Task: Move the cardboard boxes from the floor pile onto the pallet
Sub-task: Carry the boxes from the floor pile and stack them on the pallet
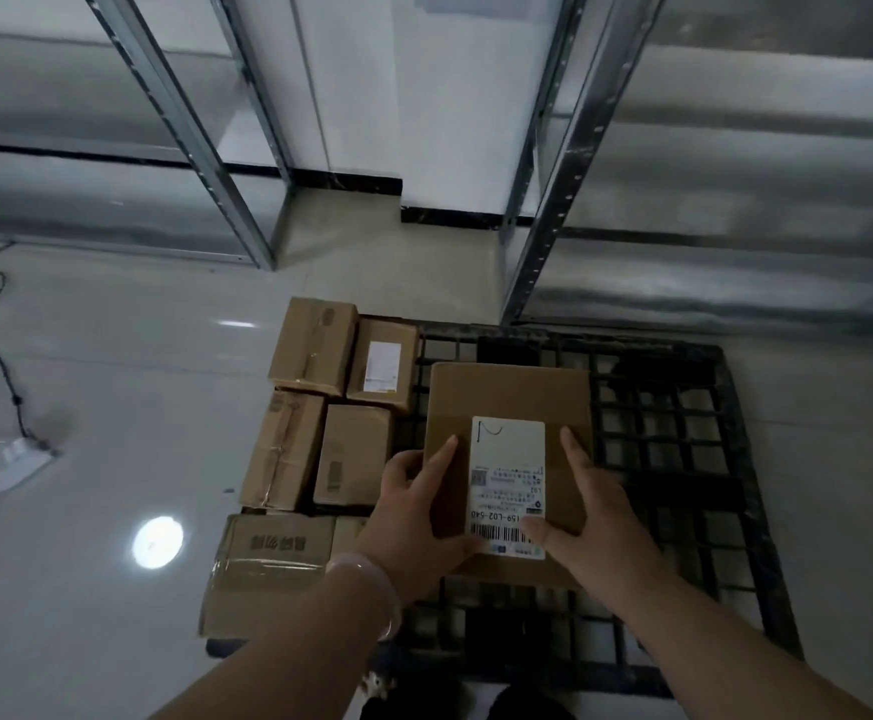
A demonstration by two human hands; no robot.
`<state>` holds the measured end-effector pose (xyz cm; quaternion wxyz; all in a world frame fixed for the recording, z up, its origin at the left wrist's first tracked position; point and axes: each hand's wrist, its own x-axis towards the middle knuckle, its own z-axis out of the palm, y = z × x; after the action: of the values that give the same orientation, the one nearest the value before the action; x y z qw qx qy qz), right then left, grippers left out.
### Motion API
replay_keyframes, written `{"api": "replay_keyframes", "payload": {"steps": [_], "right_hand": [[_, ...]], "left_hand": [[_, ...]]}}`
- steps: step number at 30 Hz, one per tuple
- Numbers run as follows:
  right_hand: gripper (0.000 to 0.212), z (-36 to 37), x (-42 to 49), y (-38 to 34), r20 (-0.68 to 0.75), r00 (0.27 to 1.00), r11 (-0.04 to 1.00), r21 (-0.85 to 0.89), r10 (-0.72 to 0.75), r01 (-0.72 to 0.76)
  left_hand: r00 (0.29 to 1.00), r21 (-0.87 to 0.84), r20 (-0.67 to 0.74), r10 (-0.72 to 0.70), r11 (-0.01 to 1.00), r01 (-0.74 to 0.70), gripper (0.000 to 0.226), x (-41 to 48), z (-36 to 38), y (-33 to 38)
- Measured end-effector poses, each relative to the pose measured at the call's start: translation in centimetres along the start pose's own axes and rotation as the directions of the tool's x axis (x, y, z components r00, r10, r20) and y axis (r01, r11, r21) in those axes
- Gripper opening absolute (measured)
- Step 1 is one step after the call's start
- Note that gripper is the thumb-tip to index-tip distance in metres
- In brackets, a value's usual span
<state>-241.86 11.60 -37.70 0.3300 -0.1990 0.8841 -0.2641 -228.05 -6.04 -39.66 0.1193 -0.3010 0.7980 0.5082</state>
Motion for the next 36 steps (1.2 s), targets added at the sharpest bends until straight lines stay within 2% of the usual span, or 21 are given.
{"api": "replay_keyframes", "payload": {"steps": [9,18,22,26,28,30,31,34,36], "right_hand": [[0.103,7.6,15.8,5.8,0.045,0.999,0.999,0.032,0.025,-0.027],[0.109,18.0,32.5,13.8,0.14,0.989,0.999,0.024,0.038,-0.042],[0.111,21.4,36.8,16.7,0.193,0.979,0.998,0.0,0.061,-0.062],[0.109,23.1,38.3,18.3,0.166,0.985,0.999,0.024,0.038,-0.042],[0.108,23.3,37.4,19.0,0.104,0.995,1.0,-0.005,0.003,-0.002],[0.107,23.4,35.4,19.8,0.035,0.996,0.985,-0.149,-0.081,0.085],[0.105,23.6,34.1,20.4,0.021,0.989,0.959,-0.241,-0.148,0.149],[0.093,24.3,31.2,22.0,0.128,0.946,0.83,-0.456,-0.297,0.323],[0.091,24.7,30.6,22.7,0.202,0.927,0.751,-0.543,-0.317,0.375]], "left_hand": [[0.993,0.013,-0.093,-0.074,0.997,0.075,0.102,14.6,3.8,-8.5],[0.983,0.0,-0.159,-0.095,0.995,0.096,0.101,30.5,8.9,-20.8],[0.983,0.051,-0.158,-0.092,0.994,0.101,0.098,34.7,11.0,-24.4],[0.976,0.073,-0.185,-0.115,0.989,0.13,0.091,36.1,12.1,-25.4],[0.97,0.154,-0.228,-0.083,0.981,0.12,0.086,35.3,12.6,-25.6],[0.969,0.352,-0.247,0.004,0.932,0.086,0.082,33.5,13.3,-26.0],[0.976,0.445,-0.213,0.043,0.894,0.058,0.084,32.4,13.7,-26.3],[0.988,0.685,-0.055,0.145,0.725,-0.068,0.09,29.5,15.0,-26.9],[0.989,0.689,-0.052,0.141,0.721,-0.067,0.092,29.1,14.9,-26.8]]}}
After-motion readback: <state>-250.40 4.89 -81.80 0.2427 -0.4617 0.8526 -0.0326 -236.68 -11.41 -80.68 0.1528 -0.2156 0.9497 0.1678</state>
